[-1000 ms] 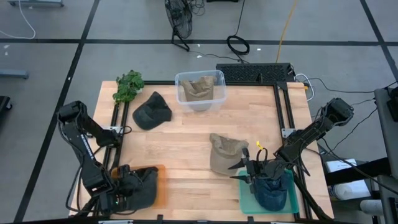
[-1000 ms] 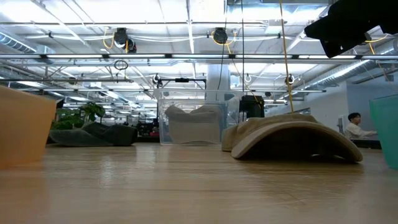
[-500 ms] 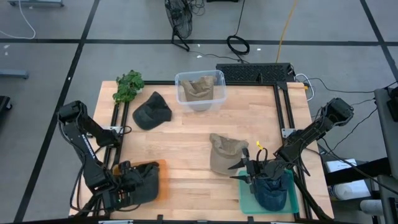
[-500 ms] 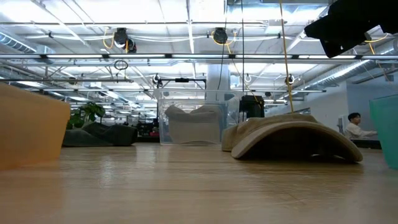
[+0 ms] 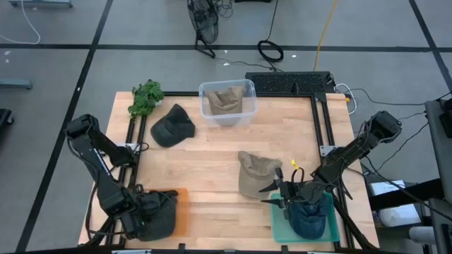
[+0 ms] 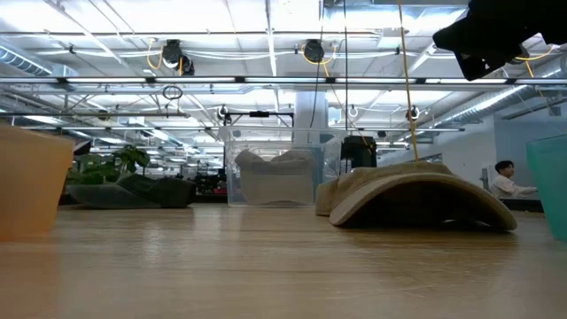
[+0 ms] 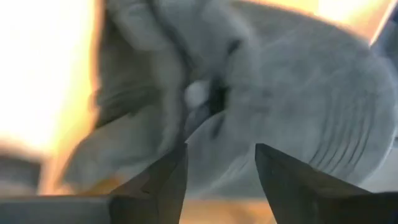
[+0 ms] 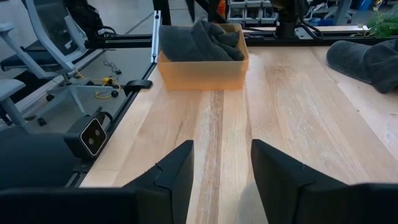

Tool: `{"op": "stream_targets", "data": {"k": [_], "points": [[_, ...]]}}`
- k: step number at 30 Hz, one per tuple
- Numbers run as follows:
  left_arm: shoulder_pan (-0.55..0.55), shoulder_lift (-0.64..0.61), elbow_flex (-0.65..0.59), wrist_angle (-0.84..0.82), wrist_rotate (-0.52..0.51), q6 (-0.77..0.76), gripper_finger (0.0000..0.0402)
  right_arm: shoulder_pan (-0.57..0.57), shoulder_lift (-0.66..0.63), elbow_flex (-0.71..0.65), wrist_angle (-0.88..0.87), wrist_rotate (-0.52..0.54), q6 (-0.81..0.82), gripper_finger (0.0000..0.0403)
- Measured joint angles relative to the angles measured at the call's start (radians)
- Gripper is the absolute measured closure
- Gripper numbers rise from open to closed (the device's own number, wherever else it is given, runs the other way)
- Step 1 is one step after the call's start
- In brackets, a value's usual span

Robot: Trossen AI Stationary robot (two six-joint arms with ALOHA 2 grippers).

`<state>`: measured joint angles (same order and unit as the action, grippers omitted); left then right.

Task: Pick & Place hat
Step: Put the right black cap into the orange bin

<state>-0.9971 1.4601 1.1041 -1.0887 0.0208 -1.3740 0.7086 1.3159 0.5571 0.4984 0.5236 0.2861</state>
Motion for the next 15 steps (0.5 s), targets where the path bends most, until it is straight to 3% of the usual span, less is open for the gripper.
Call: {"op": "stream_targets", "data": {"k": [3, 7, 11, 15], "points": [[0.010, 0.000, 0.105, -0.124, -0.030, -0.001, 0.0207, 0.000, 0.000, 0.000, 0.002, 0.000, -0.002, 0.0264], [0.006, -0.001, 0.222, -0.173, -0.164, -0.039, 0.0234, 0.000, 0.000, 0.000, 0.001, -0.001, 0.006, 0.0264], [-0.026, 0.007, 0.233, 0.023, -0.301, -0.043, 0.0274, 0.005, 0.000, 0.000, -0.005, -0.004, 0.016, 0.0264], [-0.035, 0.077, 0.192, 0.212, -0.250, 0.030, 0.0322, 0.016, 0.000, 0.000, -0.005, -0.003, 0.014, 0.0264]]}}
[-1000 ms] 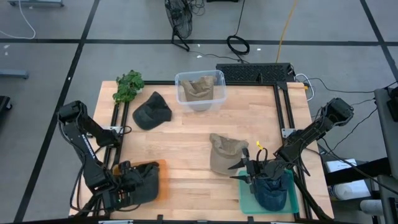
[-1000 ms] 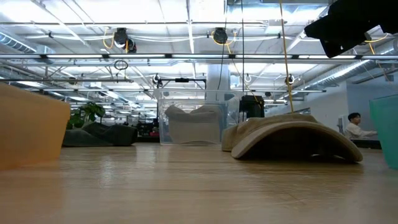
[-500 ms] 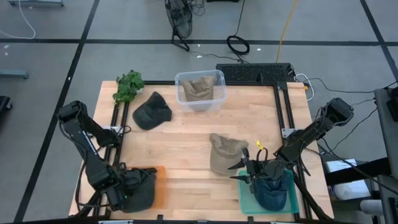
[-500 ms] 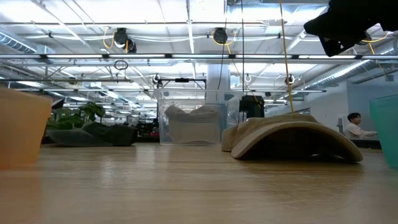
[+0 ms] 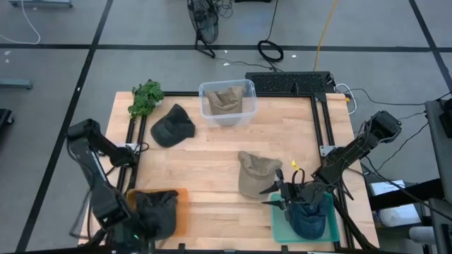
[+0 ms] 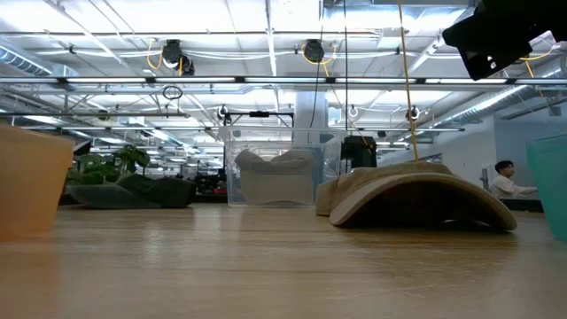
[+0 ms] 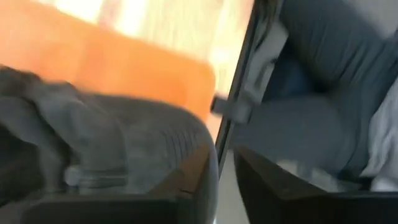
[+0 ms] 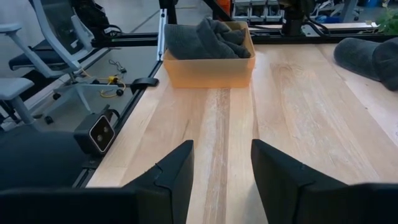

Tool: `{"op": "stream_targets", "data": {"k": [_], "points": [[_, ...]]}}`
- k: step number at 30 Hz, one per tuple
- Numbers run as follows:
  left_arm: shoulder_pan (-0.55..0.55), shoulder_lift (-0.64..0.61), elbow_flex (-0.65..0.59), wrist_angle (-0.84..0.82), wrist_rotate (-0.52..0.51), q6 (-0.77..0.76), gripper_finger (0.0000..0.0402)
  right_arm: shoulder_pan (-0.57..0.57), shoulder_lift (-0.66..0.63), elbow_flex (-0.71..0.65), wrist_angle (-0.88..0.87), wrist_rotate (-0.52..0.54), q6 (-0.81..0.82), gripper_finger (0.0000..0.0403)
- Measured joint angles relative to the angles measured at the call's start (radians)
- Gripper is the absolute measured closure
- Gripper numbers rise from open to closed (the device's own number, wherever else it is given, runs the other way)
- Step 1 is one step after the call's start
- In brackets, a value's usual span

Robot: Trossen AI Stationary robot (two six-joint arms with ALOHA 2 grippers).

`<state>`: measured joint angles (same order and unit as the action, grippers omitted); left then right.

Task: Pick & Place hat
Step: Put the right black cap into the orange bin

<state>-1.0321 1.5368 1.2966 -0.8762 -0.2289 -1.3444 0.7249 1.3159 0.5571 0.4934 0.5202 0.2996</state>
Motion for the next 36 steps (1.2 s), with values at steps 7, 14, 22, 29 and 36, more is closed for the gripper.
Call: {"op": "stream_targets", "data": {"k": [7, 14, 22, 29, 36], "points": [[0.005, 0.154, -0.001, -0.020, 0.216, 0.055, 0.0395, 0.004, 0.000, 0.000, 0.004, 0.003, 0.002, 0.0264], [0.005, 0.196, 0.000, -0.101, 0.182, 0.075, 0.0372, -0.001, 0.000, 0.000, 0.004, 0.006, -0.001, 0.0264], [0.011, 0.196, 0.000, -0.122, 0.181, 0.105, 0.0390, -0.001, 0.000, 0.000, -0.006, 0.006, -0.005, 0.0264], [0.008, 0.196, -0.001, -0.134, 0.277, 0.070, 0.0380, -0.001, 0.000, 0.000, -0.005, 0.007, -0.005, 0.0264], [0.004, 0.196, -0.001, -0.204, 0.353, 0.037, 0.0385, -0.001, 0.000, 0.000, -0.004, 0.007, -0.005, 0.0264]]}}
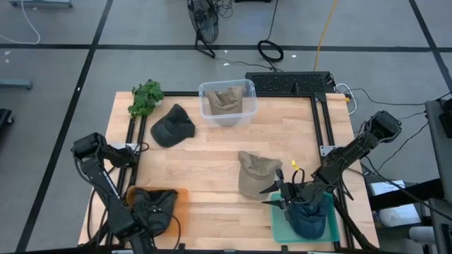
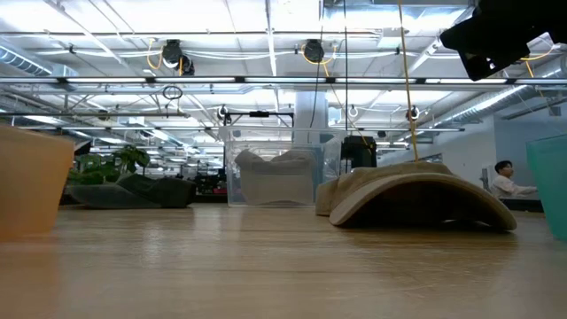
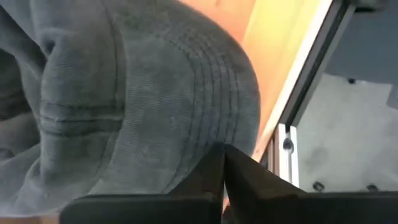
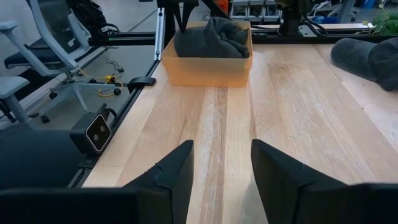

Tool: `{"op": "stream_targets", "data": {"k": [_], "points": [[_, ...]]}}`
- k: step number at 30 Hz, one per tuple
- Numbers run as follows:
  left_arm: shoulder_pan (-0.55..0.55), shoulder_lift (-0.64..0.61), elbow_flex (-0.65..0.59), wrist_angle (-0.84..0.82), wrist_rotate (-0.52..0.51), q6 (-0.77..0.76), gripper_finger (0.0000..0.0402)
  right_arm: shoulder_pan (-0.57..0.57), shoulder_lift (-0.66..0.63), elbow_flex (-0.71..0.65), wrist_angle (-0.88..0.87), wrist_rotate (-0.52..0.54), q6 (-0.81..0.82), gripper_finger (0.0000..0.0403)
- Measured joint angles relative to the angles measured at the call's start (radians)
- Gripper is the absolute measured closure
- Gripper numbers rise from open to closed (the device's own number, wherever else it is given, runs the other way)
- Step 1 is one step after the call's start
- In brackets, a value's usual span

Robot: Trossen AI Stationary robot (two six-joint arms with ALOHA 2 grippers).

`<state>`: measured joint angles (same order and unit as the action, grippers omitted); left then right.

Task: Pick & Place hat
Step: Put the right black cap into the orange bin

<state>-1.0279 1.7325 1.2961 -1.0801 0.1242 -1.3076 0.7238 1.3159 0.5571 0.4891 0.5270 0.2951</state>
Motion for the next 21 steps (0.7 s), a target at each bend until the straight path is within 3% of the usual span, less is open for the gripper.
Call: {"op": "stream_targets", "data": {"k": [4, 11, 21], "points": [[-0.010, -0.002, -0.014, 0.008, -0.098, -0.016, 0.0395, 0.000, 0.000, 0.000, 0.000, 0.000, 0.000, 0.0264], [-0.016, -0.002, -0.130, 0.118, 0.002, -0.061, 0.0373, 0.000, 0.000, 0.000, 0.000, 0.000, 0.000, 0.0264], [-0.027, -0.003, -0.173, 0.191, -0.004, -0.063, 0.0371, 0.000, 0.000, 0.000, 0.000, 0.000, 0.001, 0.0264]]}}
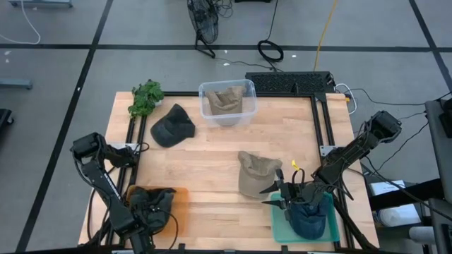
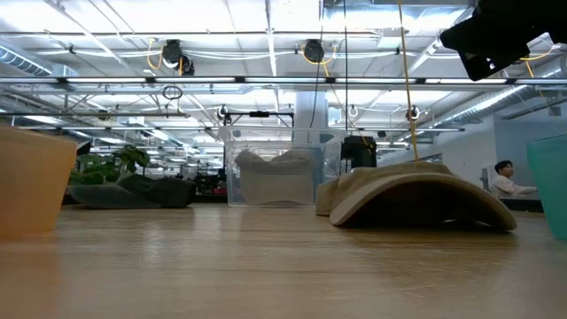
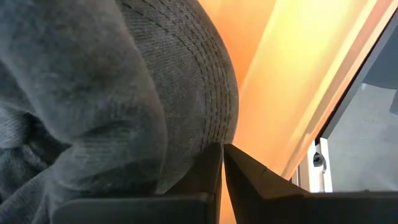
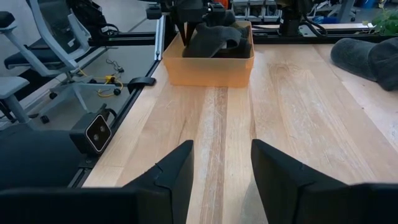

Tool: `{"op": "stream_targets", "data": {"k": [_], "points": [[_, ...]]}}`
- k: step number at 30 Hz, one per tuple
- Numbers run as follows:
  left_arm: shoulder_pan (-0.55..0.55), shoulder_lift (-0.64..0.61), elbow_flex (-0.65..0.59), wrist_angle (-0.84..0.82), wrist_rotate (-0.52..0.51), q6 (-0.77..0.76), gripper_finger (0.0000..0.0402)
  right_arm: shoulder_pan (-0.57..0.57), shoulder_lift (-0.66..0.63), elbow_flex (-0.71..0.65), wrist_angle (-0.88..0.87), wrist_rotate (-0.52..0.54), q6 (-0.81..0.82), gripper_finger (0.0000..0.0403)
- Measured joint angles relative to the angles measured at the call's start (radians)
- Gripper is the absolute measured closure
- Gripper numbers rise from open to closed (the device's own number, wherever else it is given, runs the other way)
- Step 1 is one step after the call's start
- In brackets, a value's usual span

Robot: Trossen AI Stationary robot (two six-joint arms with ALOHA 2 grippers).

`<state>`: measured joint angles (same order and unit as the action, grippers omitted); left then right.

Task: Pick & Place hat
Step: Put the right black cap into the orange bin

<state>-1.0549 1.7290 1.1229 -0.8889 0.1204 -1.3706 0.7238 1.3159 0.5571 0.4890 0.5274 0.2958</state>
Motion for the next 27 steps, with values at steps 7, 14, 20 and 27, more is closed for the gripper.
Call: {"op": "stream_targets", "data": {"k": [7, 14, 20, 27], "points": [[0.013, 0.002, -0.001, 0.054, 0.079, 0.016, 0.0371, 0.000, 0.000, 0.000, 0.000, 0.000, 0.002, 0.0264], [0.047, -0.029, 0.055, -0.073, 0.152, 0.000, 0.0371, 0.000, 0.000, 0.000, 0.000, 0.000, 0.002, 0.0264], [0.064, -0.087, 0.090, -0.135, 0.102, -0.019, 0.0371, 0.000, 0.000, 0.000, -0.001, 0.000, 0.002, 0.0264], [0.052, -0.135, 0.098, -0.199, -0.067, -0.051, 0.0371, 0.000, 0.000, 0.000, -0.007, 0.000, 0.002, 0.0264]]}}
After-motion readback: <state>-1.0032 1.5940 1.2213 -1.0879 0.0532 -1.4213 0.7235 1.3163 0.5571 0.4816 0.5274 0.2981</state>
